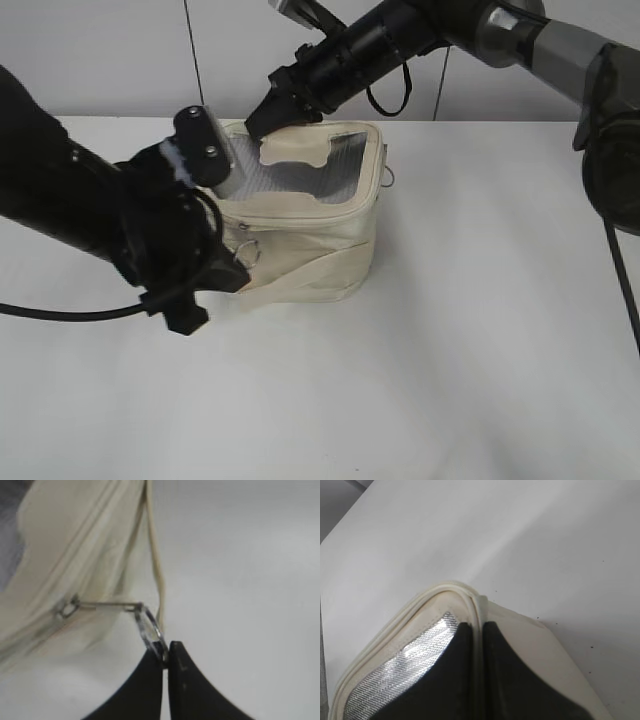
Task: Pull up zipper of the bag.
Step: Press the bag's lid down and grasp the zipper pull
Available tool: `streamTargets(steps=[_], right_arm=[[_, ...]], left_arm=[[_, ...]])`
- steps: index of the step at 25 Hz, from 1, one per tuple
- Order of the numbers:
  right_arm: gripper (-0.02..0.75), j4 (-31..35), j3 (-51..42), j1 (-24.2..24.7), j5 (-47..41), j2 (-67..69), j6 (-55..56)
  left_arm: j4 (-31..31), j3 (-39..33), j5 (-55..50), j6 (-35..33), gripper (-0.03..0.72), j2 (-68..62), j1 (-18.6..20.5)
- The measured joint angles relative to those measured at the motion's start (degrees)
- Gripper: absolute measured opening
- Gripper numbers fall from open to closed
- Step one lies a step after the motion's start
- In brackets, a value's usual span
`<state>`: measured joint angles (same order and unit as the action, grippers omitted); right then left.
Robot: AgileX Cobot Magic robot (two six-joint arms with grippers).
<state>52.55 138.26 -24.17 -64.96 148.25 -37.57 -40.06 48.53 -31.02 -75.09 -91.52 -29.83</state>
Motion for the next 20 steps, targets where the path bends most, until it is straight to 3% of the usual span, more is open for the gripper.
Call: streamTargets(steps=[6, 9, 12, 16, 18, 20], right_arm=[[0.045, 0.0, 0.0, 0.0, 0.1, 0.0, 0.1], [0.045, 0.0, 0.0, 0.1, 0.1, 0.0, 0.2], [0.102, 0.0, 0.4, 0.4, 0.0, 0.0, 0.5], [0.311, -2.1, 2.8, 2.2, -3.2, -0.6, 2.4], [0.33, -3.8, 3.6, 3.7, -3.8, -1.8, 4.5], [0.32, -5.1, 3.9, 5.8, -4.0, -3.3, 5.9]], left_arm=[[-5.6, 0.2, 15.1, 0.2, 0.013, -1.2, -12.3], [-10.0, 0.2, 17.1, 0.3, 0.015, -1.9, -13.9], [-15.5, 0.5, 13.1, 0.4, 0.057, -1.7, -11.3], [-17.5, 0.6, -0.8, 0.4, 0.257, 0.2, -3.6], [-17.2, 0.6, -6.5, 1.8, 0.337, 1.5, 1.2], [-15.8, 0.6, -9.7, 3.9, 0.366, 2.8, 5.1]])
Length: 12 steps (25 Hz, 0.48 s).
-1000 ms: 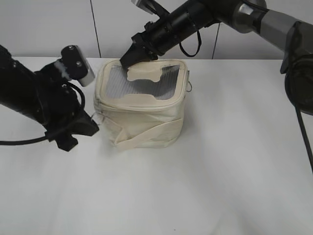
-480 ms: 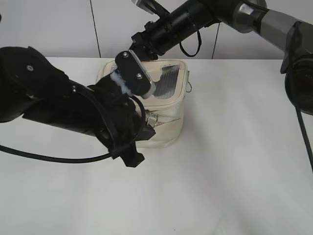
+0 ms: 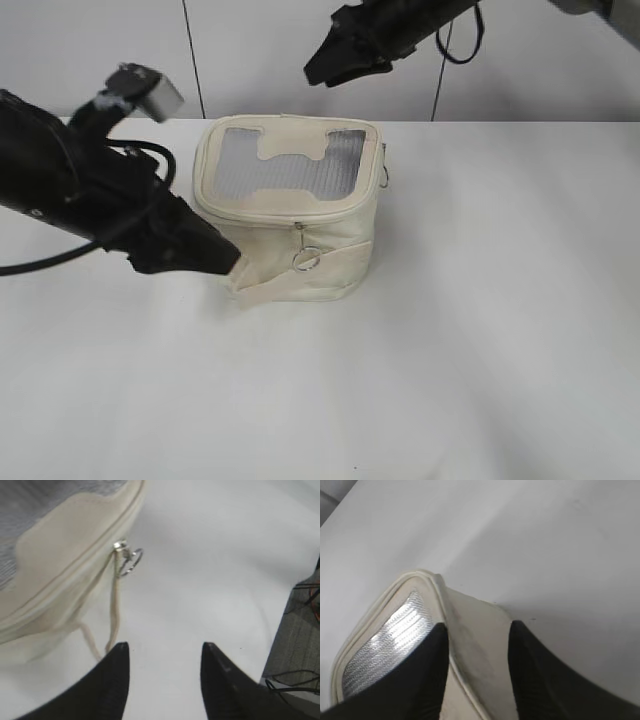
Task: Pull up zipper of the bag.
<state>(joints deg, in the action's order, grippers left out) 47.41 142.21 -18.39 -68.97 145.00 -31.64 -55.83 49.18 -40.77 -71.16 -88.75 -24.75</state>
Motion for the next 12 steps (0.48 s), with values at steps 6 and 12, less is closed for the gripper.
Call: streamTargets(steps=[6, 12], right_arm=[[0.263, 1.1, -4.8, 9.4, -0.2, -4.4, 2.5], [0.216, 10.1, -38.4, 16.3, 3.2, -18.5, -11.7]], left_arm=[[-0.8, 8.2, -4.8, 1.7, 0.382, -0.3, 9.8], [-2.9, 34.9, -15.8, 1.7, 0.384, -17.7, 11.5]])
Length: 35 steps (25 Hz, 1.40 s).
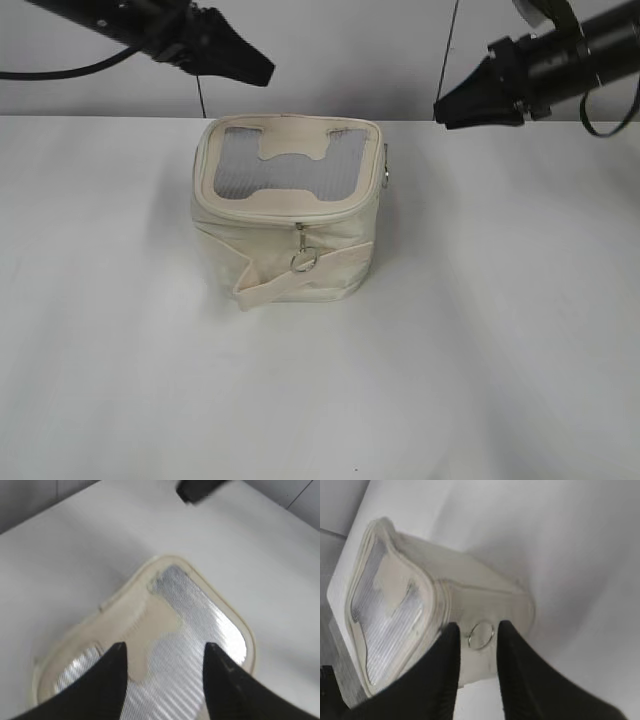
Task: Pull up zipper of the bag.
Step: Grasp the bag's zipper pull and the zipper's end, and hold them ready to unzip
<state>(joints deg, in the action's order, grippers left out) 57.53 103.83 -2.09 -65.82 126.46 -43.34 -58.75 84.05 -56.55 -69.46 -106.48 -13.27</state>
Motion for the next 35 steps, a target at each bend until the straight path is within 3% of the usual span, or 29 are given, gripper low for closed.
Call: streamTargets(steps=[2, 5, 8, 10, 14, 21, 22, 25, 27, 30, 35], right_arm=[[0.213, 5.8, -15.2, 1.1, 7.1, -7.1, -9.9], [0.213, 19.9, -36.2, 1.5, 17.4, -16.0, -28.9], [0.252, 34.9, -47.3, 1.3, 20.4, -19.5, -48.0], [0.331, 39.8, -50.2, 1.2, 20.4, -19.6, -54.4], [0.438, 43.2, -51.0, 1.2, 20.5, -19.6, -58.0], [0.456, 44.0, -51.0, -0.4, 21.0, -18.1, -60.3], [0.456, 44.0, -51.0, -1.0, 21.1, -18.1, -61.0], [0.456, 44.4, -51.0, -3.5, 23.5, -18.1, -63.3], [0.456, 44.7, -50.8, -6.0, 27.2, -18.1, -65.4], [0.456, 45.8, -50.8, -9.3, 33.2, -18.1, -68.9], [0.454, 46.6, -49.6, -10.8, 35.9, -16.0, -72.5]], left_arm=[[0.5, 9.8, -3.6, 0.0, 0.384, -6.9, -1.0], [3.2, 24.6, -8.5, 0.4, 0.401, -16.0, -3.5], [6.2, 34.8, -11.7, 3.2, 0.435, -22.6, -6.4], [6.9, 38.5, -12.5, 4.6, 0.45, -25.8, -7.4], [8.0, 40.0, -12.8, 5.3, 0.458, -28.6, -7.8], [10.5, 40.2, -12.5, 6.4, 0.44, -31.1, -7.8], [10.7, 40.3, -12.3, 6.8, 0.41, -31.1, -7.8], [11.1, 40.5, -12.1, 7.3, 0.167, -31.1, -7.8], [11.1, 40.5, -12.1, 7.4, 0.073, -31.1, -7.8], [11.1, 40.5, -12.2, 7.4, 0.058, -31.2, -7.8], [11.1, 40.5, -12.2, 7.5, 0.055, -31.2, -7.8]])
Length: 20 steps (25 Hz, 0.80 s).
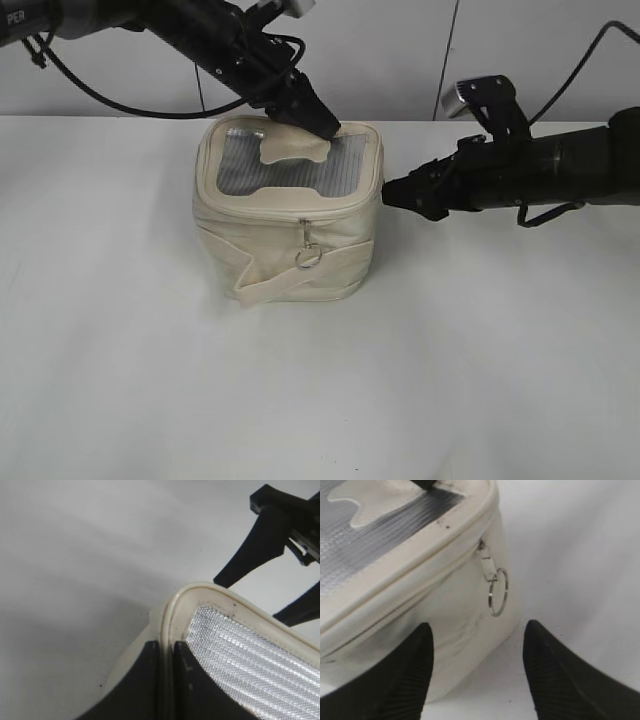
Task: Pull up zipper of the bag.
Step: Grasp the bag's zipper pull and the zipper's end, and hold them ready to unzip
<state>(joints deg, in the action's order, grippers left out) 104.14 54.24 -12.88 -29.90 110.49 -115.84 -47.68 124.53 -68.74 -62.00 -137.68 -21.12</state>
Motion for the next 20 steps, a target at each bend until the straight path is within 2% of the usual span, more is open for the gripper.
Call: streamTargets(steps=[14, 16, 19, 20], right_arm=[[0.436, 0.4, 9.0, -1.5, 0.8, 8.5, -0.4], [0.358, 0.4, 10.0, -2.3, 2.2, 9.3, -0.3], [0.093, 0.4, 11.0, -3.1, 3.1, 9.5, 0.2], [0.044, 0.4, 11.0, -3.2, 3.1, 9.5, 0.9]], left_arm=[[-0.1, 0.0, 0.0, 0.2, 0.052, 0.0, 0.0], [-0.1, 0.0, 0.0, 0.2, 0.052, 0.0, 0.0], [-0.1, 0.0, 0.1, 0.3, 0.052, 0.0, 0.0], [-0.1, 0.0, 0.1, 0.3, 0.052, 0.0, 0.0]])
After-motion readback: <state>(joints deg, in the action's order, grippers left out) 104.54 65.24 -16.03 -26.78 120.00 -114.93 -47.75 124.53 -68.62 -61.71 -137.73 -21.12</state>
